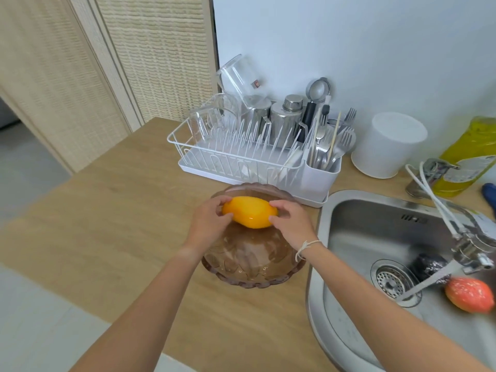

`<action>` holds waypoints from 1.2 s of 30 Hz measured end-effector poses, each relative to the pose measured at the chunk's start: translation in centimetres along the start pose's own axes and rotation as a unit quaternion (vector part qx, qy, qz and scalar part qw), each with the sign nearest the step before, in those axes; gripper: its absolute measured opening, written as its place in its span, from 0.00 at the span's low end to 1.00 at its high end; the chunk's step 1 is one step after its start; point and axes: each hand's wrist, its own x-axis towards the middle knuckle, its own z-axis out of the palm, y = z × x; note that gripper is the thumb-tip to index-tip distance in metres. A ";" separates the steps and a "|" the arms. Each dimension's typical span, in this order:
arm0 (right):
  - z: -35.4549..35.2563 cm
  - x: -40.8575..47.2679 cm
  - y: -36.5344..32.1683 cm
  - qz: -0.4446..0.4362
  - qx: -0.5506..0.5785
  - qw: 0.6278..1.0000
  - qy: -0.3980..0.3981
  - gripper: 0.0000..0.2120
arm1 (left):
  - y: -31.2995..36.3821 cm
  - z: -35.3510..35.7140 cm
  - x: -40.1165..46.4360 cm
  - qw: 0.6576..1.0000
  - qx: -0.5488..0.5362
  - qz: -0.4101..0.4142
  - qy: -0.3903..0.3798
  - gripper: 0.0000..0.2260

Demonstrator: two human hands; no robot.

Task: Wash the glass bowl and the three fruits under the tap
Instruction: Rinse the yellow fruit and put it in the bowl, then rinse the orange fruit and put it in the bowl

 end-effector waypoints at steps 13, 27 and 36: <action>-3.1 -2.0 -1.0 0.002 0.105 0.994 0.027 0.18 | 3.7 0.3 -1.8 0.993 0.102 0.044 0.038 0.15; -17.5 -14.9 12.3 0.136 0.207 0.948 0.200 0.11 | 12.1 18.8 -9.3 0.967 0.006 0.086 -0.239 0.08; -25.0 -17.8 20.2 0.232 0.138 0.930 0.250 0.14 | 12.7 31.4 -15.1 0.926 -0.055 -0.059 -0.370 0.10</action>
